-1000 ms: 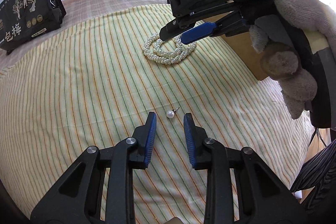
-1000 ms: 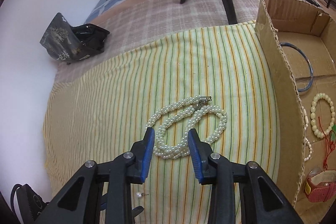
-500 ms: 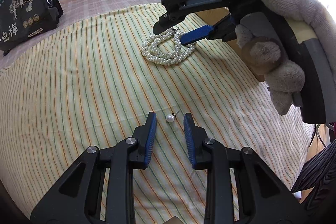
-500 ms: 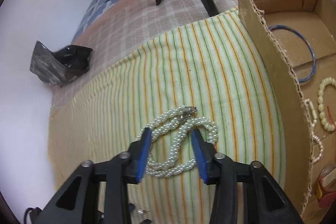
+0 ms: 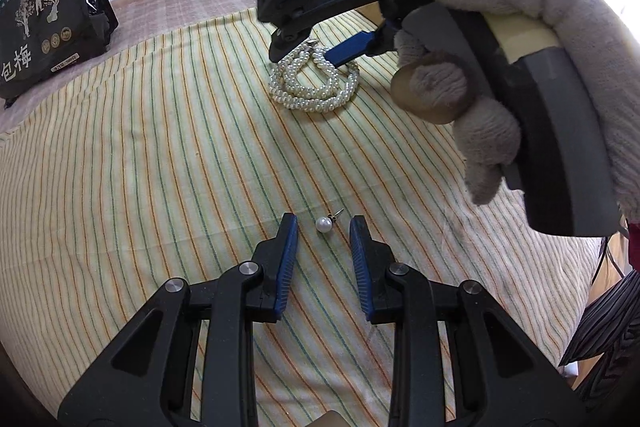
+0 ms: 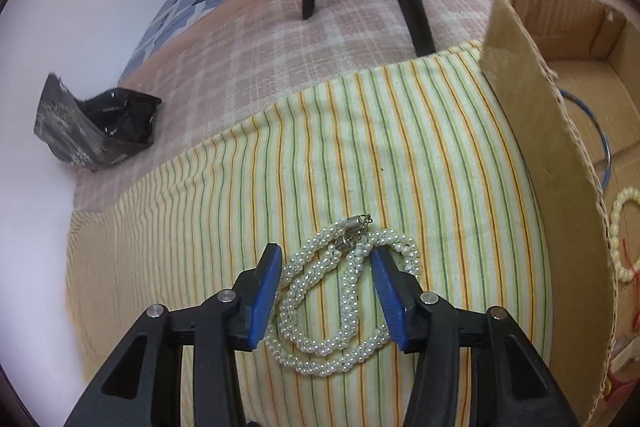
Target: Organize jewelry
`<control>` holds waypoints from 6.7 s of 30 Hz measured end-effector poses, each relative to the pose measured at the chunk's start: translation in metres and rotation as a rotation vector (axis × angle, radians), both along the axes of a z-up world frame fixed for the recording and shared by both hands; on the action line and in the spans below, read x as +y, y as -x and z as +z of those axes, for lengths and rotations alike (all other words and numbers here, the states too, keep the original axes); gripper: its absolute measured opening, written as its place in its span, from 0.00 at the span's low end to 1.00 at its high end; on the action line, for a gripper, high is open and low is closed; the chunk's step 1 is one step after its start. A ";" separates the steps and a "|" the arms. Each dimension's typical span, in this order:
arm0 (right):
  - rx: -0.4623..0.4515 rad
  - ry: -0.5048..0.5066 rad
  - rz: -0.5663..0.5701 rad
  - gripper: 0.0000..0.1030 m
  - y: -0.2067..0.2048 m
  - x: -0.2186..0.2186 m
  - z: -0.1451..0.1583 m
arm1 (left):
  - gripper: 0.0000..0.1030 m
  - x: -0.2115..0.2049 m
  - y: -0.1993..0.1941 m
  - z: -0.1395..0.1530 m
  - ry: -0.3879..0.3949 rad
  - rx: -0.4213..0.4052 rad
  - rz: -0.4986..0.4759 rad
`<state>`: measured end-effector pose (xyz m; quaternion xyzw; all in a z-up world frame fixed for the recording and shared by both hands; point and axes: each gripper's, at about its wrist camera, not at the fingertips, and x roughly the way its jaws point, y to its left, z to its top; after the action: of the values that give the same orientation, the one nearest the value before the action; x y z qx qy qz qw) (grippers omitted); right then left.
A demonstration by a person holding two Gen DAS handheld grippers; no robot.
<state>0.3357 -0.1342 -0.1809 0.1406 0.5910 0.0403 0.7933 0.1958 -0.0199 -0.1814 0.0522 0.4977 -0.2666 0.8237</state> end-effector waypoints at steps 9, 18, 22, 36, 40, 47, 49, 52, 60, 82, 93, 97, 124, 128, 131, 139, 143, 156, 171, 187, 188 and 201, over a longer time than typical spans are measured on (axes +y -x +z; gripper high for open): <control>-0.045 0.173 0.178 0.37 -0.006 0.025 -0.001 | 0.22 -0.005 0.005 -0.002 -0.012 -0.021 -0.013; -0.079 0.209 0.300 0.18 -0.002 0.031 0.001 | 0.06 0.004 0.003 -0.002 0.016 -0.009 0.017; -0.088 0.184 0.306 0.14 0.001 0.029 0.003 | 0.06 0.005 0.006 0.000 0.013 -0.013 0.020; -0.170 0.054 0.271 0.12 0.029 0.011 0.037 | 0.06 0.003 0.020 0.010 -0.017 -0.060 0.011; -0.204 0.045 0.275 0.11 0.036 0.007 0.053 | 0.06 0.006 0.023 0.019 -0.008 -0.072 0.028; -0.255 0.019 0.266 0.11 0.048 -0.007 0.085 | 0.06 0.007 0.032 0.046 0.023 -0.117 0.044; -0.275 0.016 0.265 0.11 0.053 -0.012 0.097 | 0.06 0.006 0.035 0.054 0.036 -0.130 0.050; -0.306 0.024 0.266 0.11 0.059 -0.019 0.114 | 0.06 0.005 0.035 0.068 0.058 -0.145 0.060; -0.370 0.009 0.254 0.11 0.072 -0.047 0.153 | 0.06 -0.016 0.042 0.098 0.103 -0.190 0.063; -0.428 0.133 0.188 0.11 0.080 -0.150 0.192 | 0.06 -0.117 0.026 0.129 0.160 -0.243 0.051; -0.412 0.141 0.150 0.11 0.062 -0.185 0.180 | 0.06 -0.154 0.003 0.117 0.138 -0.237 0.075; -0.405 0.146 0.145 0.11 0.056 -0.194 0.176 | 0.06 -0.160 -0.006 0.115 0.127 -0.242 0.103; -0.367 0.140 0.138 0.13 0.030 -0.207 0.141 | 0.06 -0.193 -0.034 0.096 0.129 -0.193 0.189; -0.385 0.152 0.126 0.28 0.031 -0.207 0.145 | 0.06 -0.194 -0.033 0.096 0.120 -0.193 0.182; -0.386 0.162 0.120 0.33 0.031 -0.206 0.147 | 0.41 -0.194 -0.031 0.096 0.113 -0.196 0.178; -0.424 0.220 0.098 0.77 0.038 -0.204 0.154 | 0.81 -0.188 -0.026 0.105 0.125 -0.227 0.223; -0.439 0.239 0.092 0.83 0.044 -0.202 0.161 | 0.81 -0.185 -0.024 0.106 0.111 -0.224 0.225; -0.487 0.272 0.068 0.85 0.087 -0.192 0.195 | 0.81 -0.154 0.014 0.138 0.111 -0.302 0.235; -0.578 0.269 0.045 0.90 0.173 -0.175 0.229 | 0.81 -0.106 0.071 0.163 0.074 -0.361 0.232; -0.593 0.276 0.004 0.93 0.254 -0.168 0.207 | 0.81 -0.083 0.094 0.177 0.058 -0.394 0.256; -0.599 0.281 -0.002 0.94 0.257 -0.168 0.207 | 0.81 -0.083 0.094 0.177 0.059 -0.396 0.256; -0.661 0.293 -0.104 1.00 0.276 -0.180 0.205 | 1.00 -0.074 0.116 0.202 0.061 -0.513 0.278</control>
<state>0.0597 -0.3146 0.0239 0.0346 0.2943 -0.0418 0.9542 0.0794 -0.0942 0.0204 0.0245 0.2673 -0.1443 0.9524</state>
